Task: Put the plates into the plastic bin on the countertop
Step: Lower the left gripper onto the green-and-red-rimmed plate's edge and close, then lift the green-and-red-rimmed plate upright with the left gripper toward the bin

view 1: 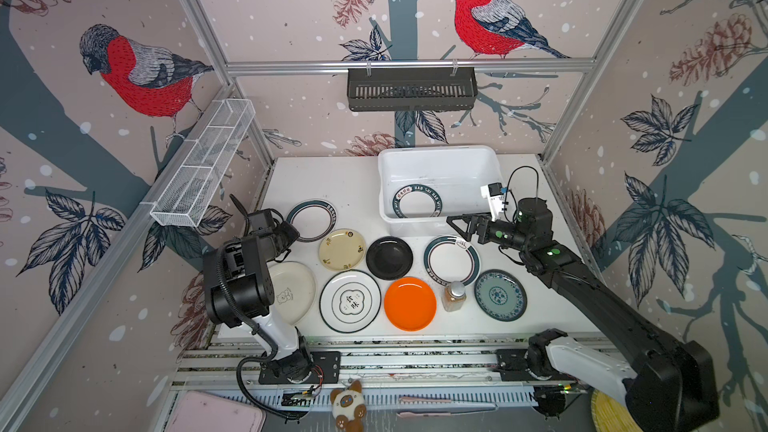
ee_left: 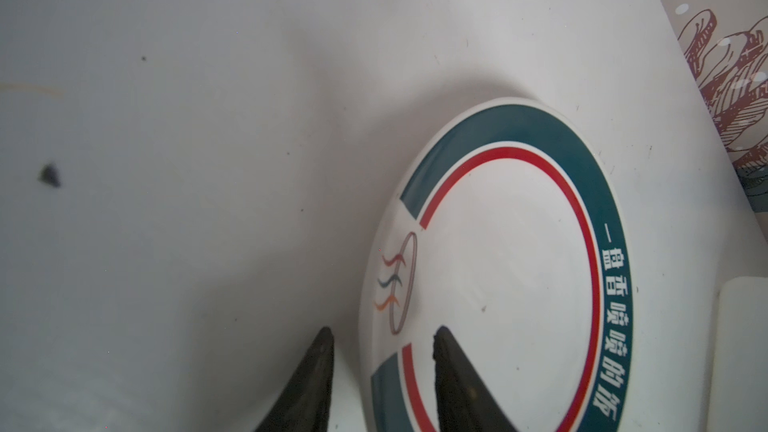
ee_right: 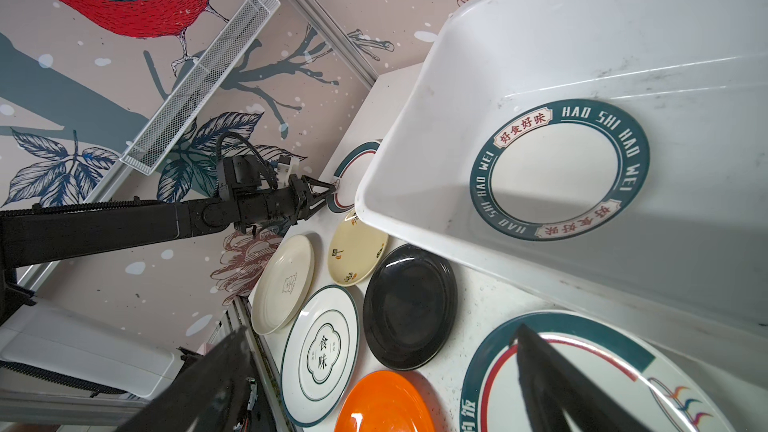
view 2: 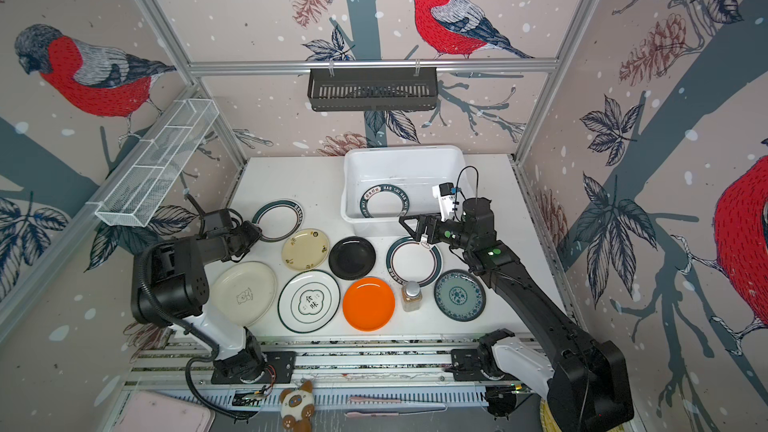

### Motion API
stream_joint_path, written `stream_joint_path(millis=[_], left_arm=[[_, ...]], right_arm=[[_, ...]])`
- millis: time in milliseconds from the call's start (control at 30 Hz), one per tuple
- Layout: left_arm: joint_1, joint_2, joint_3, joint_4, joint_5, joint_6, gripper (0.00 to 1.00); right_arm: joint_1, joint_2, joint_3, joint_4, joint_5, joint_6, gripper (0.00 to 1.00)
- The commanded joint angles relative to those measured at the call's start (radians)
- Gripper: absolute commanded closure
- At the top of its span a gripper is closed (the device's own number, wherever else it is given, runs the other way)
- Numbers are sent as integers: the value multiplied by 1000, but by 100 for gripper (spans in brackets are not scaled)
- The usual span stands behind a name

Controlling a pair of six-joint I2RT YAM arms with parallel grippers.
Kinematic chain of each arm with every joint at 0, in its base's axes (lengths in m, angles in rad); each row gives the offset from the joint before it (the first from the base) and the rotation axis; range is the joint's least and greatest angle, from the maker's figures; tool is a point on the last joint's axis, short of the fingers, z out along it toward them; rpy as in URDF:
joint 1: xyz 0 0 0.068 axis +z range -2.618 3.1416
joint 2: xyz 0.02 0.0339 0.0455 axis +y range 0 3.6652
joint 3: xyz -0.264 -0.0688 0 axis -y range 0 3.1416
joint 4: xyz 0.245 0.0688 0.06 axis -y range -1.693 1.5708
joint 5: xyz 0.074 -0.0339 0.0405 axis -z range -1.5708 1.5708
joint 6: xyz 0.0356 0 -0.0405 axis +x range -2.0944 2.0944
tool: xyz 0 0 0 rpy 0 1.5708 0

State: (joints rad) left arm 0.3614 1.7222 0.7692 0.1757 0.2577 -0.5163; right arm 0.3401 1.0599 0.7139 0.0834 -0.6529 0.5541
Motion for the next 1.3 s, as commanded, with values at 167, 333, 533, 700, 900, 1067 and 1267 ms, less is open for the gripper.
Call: stream_joint_path(millis=[167, 333, 533, 700, 900, 1067, 1267], left_arm=[[3, 101, 73, -101, -23, 16, 75], [4, 99, 85, -109, -39, 24, 82], [4, 106, 95, -100, -8, 32, 91], [4, 87, 96, -92, 19, 36, 100], [3, 71, 110, -102, 40, 36, 100], [3, 0, 85, -61, 107, 17, 100], [1, -104, 60, -22, 152, -15, 100]], right_arm=[[5, 9, 8, 36, 31, 33, 1], [11, 21, 22, 21, 38, 29, 1], [17, 29, 22, 15, 50, 36, 1], [18, 24, 25, -2, 70, 30, 1], [19, 16, 28, -16, 83, 32, 1], [20, 17, 30, -14, 86, 36, 1], [31, 32, 46, -12, 85, 50, 1]])
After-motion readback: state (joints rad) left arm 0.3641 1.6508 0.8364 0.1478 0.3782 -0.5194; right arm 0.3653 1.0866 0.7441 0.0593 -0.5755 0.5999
